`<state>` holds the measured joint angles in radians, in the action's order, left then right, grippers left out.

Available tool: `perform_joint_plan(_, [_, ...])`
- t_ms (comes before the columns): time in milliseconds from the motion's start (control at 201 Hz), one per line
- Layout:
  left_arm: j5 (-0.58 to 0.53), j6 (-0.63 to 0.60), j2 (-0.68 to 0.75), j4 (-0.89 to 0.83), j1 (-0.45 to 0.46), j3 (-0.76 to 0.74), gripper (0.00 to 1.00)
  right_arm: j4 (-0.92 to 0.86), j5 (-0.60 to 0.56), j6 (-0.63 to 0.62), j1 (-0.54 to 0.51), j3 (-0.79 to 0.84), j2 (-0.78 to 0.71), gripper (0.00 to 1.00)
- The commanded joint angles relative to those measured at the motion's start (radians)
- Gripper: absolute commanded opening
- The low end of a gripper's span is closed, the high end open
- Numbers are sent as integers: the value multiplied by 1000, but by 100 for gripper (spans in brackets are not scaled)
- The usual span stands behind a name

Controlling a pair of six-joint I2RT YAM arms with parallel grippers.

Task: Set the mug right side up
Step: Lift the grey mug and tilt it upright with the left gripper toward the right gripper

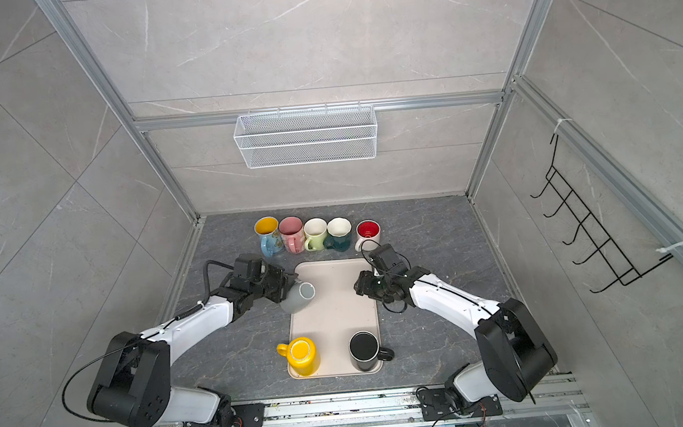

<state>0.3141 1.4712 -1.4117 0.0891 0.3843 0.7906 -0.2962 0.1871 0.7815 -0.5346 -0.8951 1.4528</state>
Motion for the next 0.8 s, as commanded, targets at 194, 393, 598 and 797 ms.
perform_joint_plan(194, [-45,-520,221,78,55,86,0,-30,-3,-35,-7,-44,12,62])
perform_joint_plan(393, [-72,-857,285,41,150,120,0,-63,-6,-78,-9,-90,-3,61])
perform_joint_plan(598, [-348,-1329,296,-8,425,157,0,-108,-16,-136,-8,-146,-43,58])
perform_joint_plan(797, [-497,-1491,284,77,502,121,0,-153,-33,-172,-8,-177,-92,49])
